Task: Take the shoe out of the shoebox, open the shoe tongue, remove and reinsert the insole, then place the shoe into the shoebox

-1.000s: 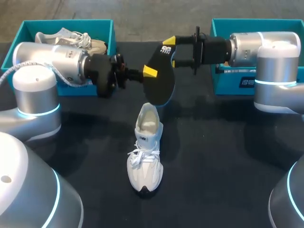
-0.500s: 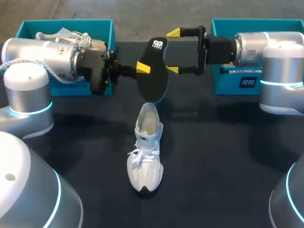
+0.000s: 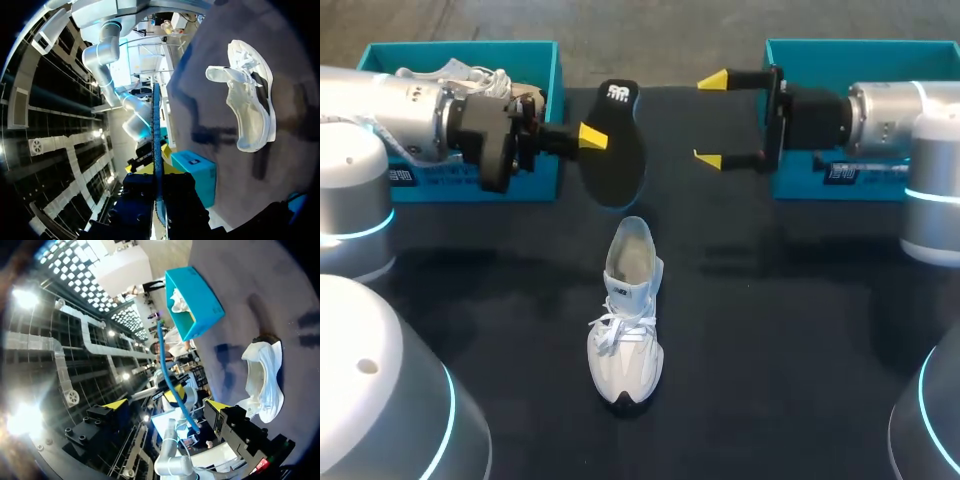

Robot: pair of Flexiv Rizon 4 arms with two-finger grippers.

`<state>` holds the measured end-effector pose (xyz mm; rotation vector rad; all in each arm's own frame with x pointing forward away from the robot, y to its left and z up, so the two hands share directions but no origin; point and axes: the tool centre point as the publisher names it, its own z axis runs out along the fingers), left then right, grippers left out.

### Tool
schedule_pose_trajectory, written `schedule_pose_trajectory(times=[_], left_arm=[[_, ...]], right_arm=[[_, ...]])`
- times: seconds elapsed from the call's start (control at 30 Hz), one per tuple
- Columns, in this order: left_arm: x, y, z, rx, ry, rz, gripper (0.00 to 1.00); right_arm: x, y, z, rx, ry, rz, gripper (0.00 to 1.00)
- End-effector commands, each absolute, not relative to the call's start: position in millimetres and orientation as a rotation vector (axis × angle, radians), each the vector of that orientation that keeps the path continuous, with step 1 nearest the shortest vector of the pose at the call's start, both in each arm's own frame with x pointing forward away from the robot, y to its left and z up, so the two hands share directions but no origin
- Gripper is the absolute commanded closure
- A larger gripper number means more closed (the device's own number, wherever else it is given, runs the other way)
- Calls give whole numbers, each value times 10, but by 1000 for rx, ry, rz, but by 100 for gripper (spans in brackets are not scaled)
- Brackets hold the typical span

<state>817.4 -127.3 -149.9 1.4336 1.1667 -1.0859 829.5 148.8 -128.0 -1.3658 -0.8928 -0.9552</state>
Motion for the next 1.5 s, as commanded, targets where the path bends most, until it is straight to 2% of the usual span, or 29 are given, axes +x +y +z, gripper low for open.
schedule_pose_trajectory(times=[0.03,0.37,0.6,0.97,1.5], left_arm=[[8155,-1189,-1549,1422,1193,-1097,100],[8055,-1102,-1367,1470,1287,-1203,100],[8045,-893,-1025,1268,1407,-1478,100],[7921,-959,-904,1012,1654,-1840,100],[7983,-1044,-1192,379,1927,-2325,100]], right_arm=[[8169,1414,-1262,-1394,-887,-959,0],[8161,1411,-1267,-1394,-888,-952,0],[8161,1411,-1267,-1394,-888,-952,0],[8161,1411,-1267,-1394,-888,-952,0],[8161,1411,-1267,-1394,-888,-952,0]])
